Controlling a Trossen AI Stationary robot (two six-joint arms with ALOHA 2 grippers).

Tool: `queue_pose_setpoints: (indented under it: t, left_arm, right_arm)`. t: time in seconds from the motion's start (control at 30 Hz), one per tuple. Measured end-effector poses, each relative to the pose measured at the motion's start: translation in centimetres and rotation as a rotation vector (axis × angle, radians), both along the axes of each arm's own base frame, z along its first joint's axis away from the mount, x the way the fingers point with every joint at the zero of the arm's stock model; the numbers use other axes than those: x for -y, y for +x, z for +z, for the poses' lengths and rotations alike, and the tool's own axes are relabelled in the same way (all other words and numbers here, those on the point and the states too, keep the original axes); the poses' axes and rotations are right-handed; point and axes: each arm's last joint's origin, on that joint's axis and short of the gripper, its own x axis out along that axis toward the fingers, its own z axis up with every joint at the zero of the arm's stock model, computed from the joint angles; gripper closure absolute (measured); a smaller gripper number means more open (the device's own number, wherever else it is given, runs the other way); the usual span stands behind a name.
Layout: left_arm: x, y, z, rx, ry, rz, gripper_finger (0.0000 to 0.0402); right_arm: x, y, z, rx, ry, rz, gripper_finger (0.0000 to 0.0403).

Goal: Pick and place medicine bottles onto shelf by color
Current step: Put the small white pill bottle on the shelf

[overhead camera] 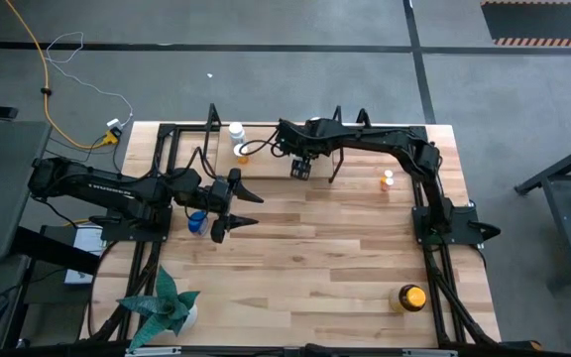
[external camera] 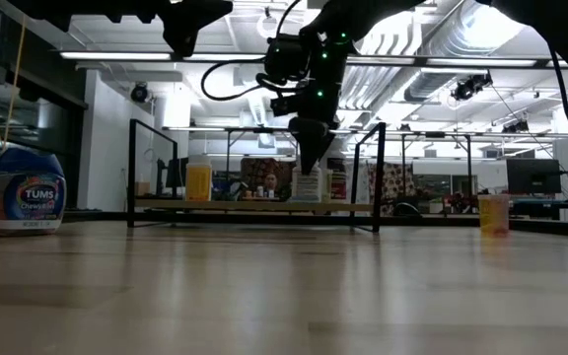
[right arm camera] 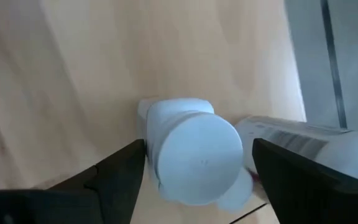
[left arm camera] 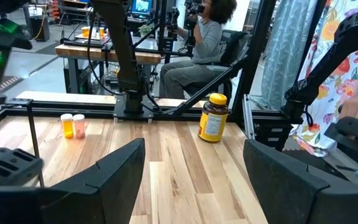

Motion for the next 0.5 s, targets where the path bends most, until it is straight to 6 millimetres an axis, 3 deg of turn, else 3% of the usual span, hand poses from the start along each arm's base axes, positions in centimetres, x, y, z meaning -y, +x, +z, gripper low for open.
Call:
queue_pose_setpoints:
  t: [0.2, 0.5]
  left_arm:
    - [0.00, 0.00, 0.01, 0.000, 0.000, 0.000, 0.0138]
    - [0.00, 0.00, 0.00, 0.000, 0.000, 0.000, 0.0138]
  right_arm:
    - [0.59, 0.12, 0.12, 0.022, -0.019, 0.018, 0.0114]
    - [-0.09, 0.37, 0.60, 0.007, -0.021, 0.071, 0.0114]
